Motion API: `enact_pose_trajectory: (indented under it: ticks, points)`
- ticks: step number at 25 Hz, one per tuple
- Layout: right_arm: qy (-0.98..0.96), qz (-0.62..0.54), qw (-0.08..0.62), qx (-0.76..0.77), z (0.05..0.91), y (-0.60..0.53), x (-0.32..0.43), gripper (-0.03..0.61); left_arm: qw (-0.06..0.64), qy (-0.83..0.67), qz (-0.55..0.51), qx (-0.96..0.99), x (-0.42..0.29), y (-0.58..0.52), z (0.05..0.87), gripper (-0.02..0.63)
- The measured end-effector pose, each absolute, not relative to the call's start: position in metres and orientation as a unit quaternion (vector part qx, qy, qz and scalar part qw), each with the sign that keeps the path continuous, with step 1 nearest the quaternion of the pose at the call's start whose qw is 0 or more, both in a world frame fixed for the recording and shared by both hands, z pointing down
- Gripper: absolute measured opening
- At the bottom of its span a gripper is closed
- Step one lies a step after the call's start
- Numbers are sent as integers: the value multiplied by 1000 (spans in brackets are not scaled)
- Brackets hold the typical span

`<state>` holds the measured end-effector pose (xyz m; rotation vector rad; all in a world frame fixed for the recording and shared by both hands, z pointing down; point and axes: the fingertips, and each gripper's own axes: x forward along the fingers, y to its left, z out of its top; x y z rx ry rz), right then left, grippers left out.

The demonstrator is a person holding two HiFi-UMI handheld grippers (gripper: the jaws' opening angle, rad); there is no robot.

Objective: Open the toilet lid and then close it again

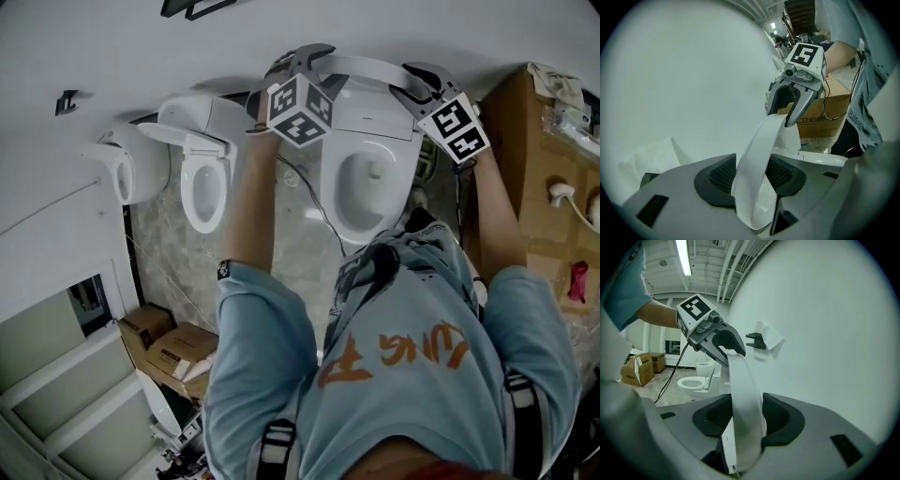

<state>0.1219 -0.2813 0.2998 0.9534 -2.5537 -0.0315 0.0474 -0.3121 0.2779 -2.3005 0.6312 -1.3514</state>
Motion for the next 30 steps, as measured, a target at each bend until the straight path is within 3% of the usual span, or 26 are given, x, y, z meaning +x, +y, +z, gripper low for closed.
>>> enact_pose_trajectory:
  ticks: [8,30]
  points:
    - [-922,-28,228,310,301,-232,106,213,203,185,-507,-817,30,-259,282,213]
    - [-912,-95,383,116,384,-42,36,236,196,136,-573,-784,-40,-61,369,229]
